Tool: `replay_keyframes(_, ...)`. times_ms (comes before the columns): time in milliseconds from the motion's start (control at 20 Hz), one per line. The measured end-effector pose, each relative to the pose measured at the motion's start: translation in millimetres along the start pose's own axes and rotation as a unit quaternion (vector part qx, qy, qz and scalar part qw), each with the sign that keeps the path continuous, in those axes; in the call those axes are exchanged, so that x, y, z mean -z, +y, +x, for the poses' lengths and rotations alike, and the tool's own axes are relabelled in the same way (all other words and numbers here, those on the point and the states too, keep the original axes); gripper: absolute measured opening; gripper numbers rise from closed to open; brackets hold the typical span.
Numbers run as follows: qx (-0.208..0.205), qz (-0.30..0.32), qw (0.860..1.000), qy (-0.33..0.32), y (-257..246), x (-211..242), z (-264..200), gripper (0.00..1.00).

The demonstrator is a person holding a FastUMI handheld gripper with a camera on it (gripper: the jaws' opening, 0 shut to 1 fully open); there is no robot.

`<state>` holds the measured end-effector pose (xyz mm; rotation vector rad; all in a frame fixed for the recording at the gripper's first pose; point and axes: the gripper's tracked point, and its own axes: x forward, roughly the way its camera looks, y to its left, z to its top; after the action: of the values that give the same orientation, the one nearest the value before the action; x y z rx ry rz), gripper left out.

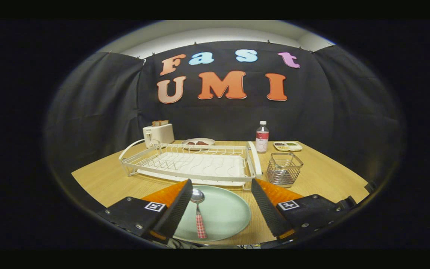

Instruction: Take the plate from the dish rack, then take the spoon from the basket and place it into the plate.

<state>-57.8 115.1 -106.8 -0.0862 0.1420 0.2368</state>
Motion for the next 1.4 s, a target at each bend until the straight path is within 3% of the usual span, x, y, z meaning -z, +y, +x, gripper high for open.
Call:
replay_keyframes(100,0.008,0.001,1.0,-0.003,-13,-7,-1,0.97)
replay_keyframes(850,0.108,-0.008,0.991,-0.075,-121,-78,-24,0.98)
replay_keyframes(1400,0.133,0.01,0.988,-0.08,-147,-74,-30,0.97)
